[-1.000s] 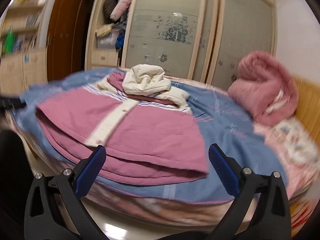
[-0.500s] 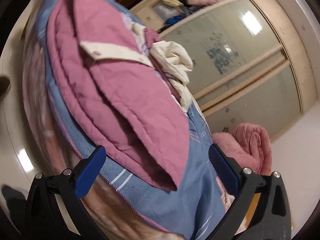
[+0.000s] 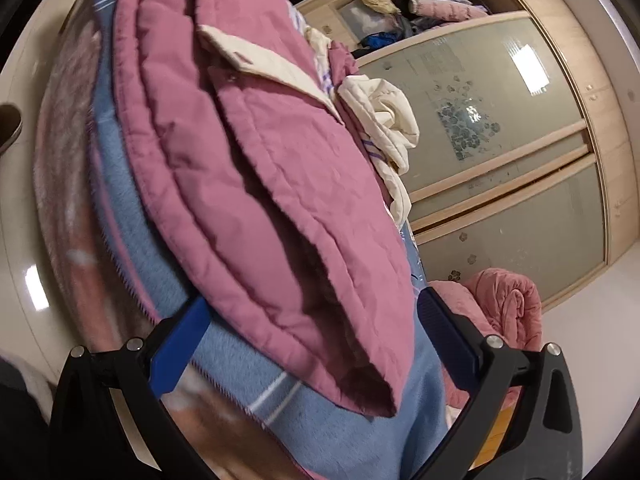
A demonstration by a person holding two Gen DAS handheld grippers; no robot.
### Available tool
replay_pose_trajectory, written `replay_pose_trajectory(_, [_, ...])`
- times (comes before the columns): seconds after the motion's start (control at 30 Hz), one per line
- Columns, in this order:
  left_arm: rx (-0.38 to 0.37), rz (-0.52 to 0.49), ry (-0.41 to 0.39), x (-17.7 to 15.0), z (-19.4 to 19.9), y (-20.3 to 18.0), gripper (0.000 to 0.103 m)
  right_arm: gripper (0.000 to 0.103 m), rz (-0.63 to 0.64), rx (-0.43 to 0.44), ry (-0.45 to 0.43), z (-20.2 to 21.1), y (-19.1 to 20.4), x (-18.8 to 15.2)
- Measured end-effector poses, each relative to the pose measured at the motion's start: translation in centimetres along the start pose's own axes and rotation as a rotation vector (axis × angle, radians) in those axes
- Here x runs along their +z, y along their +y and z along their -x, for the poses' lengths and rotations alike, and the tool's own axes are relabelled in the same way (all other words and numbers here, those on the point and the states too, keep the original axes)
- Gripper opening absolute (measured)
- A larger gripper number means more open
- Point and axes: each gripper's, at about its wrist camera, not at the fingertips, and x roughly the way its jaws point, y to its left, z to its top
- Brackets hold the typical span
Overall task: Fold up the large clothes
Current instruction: 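Move the right tool to the pink jacket hem and grasp it, then lift the hem with the right tool while the left tool moves to the hem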
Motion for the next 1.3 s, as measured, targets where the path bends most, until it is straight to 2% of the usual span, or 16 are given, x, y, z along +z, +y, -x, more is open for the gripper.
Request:
replay_pose_trajectory(0.27, [-0.007, -0.01, 0.022, -0.6, -0.2, -0.2, 0.101, 0.102, -0.092, -0.047, -0.017, -1.4, -1.4, 1.6])
replay_pose_trajectory(0.5, [-0.018, -0.062, 0.054, -1.1, -0.9, -1.2, 0.101, 0.102, -0.281, -0.073, -0.047, -1.6, -5.0, 2.6])
replay_pose_trajectory(0.6, [-0.043, -0.158, 0.129, -1.9, -2.6, -2.4, 0.101, 0.102, -0.347, -0.053, -0.052, -1.6, -6.0, 2.8])
replay_pose_trajectory(0.7, [-0.029, -0.271, 0.204, -3.0, -4.5, -3.6, 0.101, 0.102, -0.386, -0.038, -0.053, -1.8, -6.5, 2.9])
replay_pose_trajectory(0.8, [-0.008, -0.359, 0.223, -3.7, -5.3, -4.3, 0.101, 0.102, -0.418, -0.029, -0.057, -1.7, -6.8, 2.9])
replay_pose_trajectory(0.9, [0.059, -0.52, 0.205, -4.3, -5.8, -5.5, 0.101, 0.102, -0.434, -0.026, -0.062, -1.8, -7.0, 2.9])
replay_pose_trajectory(1.03, [0.09, -0.685, 0.179, -4.7, -6.0, -6.4, 0.101, 0.102, -0.45, -0.024, -0.066, -1.7, -7.2, 2.9])
replay_pose_trajectory(1.3, [0.192, -0.827, 0.128, -4.1, -7.4, -7.0, 0.101, 0.102, -0.48, -0.019, -0.07, -1.7, -7.6, 3.0])
